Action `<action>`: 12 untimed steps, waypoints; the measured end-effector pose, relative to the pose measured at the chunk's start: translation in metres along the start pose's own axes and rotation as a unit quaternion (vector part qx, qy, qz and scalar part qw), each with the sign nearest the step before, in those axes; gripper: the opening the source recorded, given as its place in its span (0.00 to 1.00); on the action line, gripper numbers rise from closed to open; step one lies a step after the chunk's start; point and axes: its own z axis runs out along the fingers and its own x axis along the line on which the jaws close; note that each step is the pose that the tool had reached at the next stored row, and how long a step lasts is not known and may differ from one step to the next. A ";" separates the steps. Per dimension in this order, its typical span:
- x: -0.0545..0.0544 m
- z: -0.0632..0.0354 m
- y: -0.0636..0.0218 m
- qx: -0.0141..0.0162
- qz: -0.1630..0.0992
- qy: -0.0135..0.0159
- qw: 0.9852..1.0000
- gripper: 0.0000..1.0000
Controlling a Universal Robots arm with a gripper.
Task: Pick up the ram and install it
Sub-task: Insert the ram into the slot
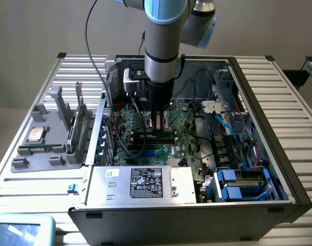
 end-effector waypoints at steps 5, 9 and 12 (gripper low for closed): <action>0.000 0.0000 0.0000 0.000 0.001 0.000 1.000 0.11; 0.000 0.0000 -0.0001 0.000 0.005 0.000 1.000 0.11; 0.000 0.0000 -0.0002 0.000 0.005 0.000 1.000 0.11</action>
